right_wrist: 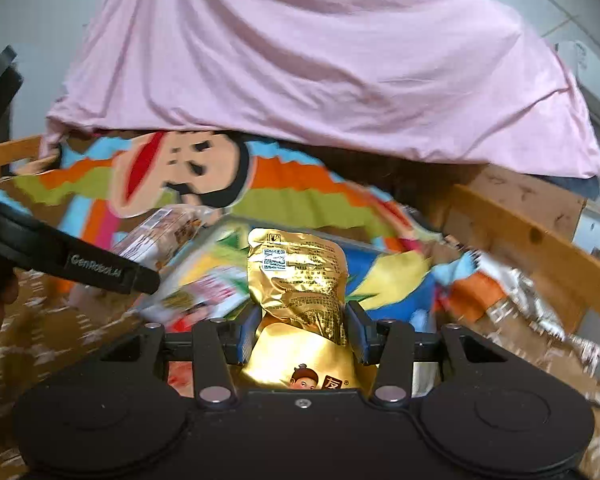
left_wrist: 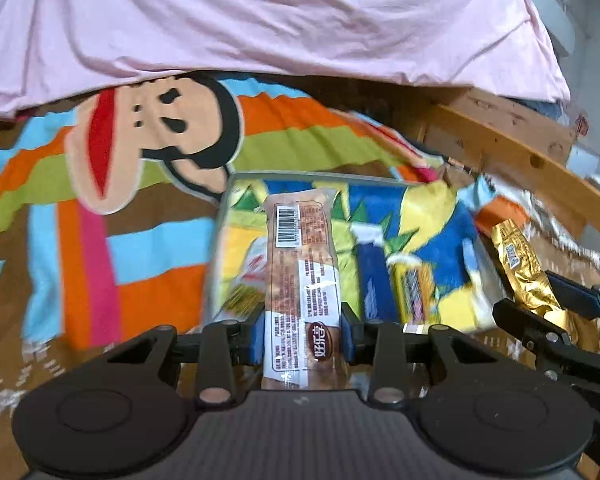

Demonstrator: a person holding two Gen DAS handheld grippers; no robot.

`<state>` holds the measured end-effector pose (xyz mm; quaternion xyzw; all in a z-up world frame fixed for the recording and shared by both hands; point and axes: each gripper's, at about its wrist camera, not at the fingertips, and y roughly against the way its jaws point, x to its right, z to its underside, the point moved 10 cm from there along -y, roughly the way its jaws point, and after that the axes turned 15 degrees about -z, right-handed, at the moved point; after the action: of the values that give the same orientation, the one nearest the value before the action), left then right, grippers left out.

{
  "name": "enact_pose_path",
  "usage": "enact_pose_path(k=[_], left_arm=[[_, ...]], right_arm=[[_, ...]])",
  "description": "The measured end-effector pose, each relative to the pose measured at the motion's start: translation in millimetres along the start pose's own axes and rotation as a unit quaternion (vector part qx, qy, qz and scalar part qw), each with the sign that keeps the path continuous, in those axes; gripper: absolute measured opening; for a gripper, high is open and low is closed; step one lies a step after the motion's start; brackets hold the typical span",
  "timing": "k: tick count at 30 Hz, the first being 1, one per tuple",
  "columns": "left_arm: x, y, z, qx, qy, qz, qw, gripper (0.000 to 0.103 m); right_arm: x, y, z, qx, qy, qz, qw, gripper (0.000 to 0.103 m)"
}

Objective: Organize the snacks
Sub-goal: 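Lower the gold foil pack and bread bar into the tray and open both tools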

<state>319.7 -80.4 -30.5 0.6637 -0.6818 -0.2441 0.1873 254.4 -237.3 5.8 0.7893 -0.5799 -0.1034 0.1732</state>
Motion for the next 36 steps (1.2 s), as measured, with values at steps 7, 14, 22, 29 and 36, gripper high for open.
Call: enact_pose_path(k=[7, 14, 22, 29, 36], left_arm=[[31, -55, -24, 0.016, 0.014, 0.022, 0.9995, 0.039], [41, -95, -44, 0.049, 0.026, 0.026, 0.9981, 0.039], [46, -130, -25, 0.03, 0.029, 0.033, 0.9986, 0.039], [57, -141, -13, 0.025, 0.01, 0.046, 0.9986, 0.039], [75, -139, -6, 0.036, -0.025, 0.055, 0.9975, 0.039]], right_arm=[[62, -51, 4, 0.015, -0.036, 0.038, 0.999, 0.048], [96, -101, 9, 0.013, -0.06, 0.059, 0.996, 0.048], [107, -132, 20, 0.005, -0.082, 0.06, 0.995, 0.048], [105, -148, 36, -0.02, -0.069, 0.067, 0.995, 0.048], [107, -155, 51, -0.044, -0.07, 0.073, 0.994, 0.048]])
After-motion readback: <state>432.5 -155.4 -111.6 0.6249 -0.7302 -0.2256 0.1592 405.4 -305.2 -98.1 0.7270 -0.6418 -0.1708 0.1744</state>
